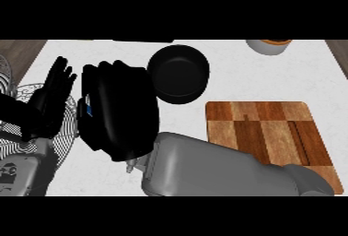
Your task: Pick the can from the cutting board and place it in the pot
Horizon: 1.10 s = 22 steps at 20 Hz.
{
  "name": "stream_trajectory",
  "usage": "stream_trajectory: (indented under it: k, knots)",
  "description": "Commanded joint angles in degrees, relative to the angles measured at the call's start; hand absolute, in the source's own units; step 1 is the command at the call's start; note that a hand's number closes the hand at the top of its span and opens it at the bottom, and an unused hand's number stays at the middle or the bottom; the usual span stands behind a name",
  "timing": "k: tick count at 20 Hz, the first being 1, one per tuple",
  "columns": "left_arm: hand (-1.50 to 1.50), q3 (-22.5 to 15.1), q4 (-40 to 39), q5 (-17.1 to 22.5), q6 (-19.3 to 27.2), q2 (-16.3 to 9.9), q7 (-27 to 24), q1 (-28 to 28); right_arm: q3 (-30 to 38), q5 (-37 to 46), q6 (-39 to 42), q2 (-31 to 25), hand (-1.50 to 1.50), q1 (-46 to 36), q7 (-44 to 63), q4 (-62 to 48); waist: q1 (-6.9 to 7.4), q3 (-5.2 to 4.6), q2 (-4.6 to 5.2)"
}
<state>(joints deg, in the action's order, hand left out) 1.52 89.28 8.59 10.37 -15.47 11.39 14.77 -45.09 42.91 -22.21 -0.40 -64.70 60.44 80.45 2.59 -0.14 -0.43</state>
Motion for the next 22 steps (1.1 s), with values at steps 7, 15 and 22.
stream_trajectory:
  k: [7, 15, 22]
  knots:
    - [0.0, 1.67, 4.9, 0.42, -0.36, -1.49, 2.62, -1.69, 5.54, -5.46, -10.06, 0.38, 1.5, -3.54, 0.54, -11.9, -0.47, 0.1, 0.54]
    - [0.0, 1.93, 4.01, 0.14, -0.4, -1.53, 4.0, 0.1, 5.01, 0.01, -10.98, -0.58, 1.5, -5.32, -8.05, -29.84, -1.05, 0.04, 0.58]
    - [0.0, 2.41, 1.74, 0.81, -1.95, -0.95, 2.17, 1.47, 8.39, 1.83, -13.11, 0.32, 1.5, -9.88, -13.88, -47.07, -0.25, 0.06, 1.26]
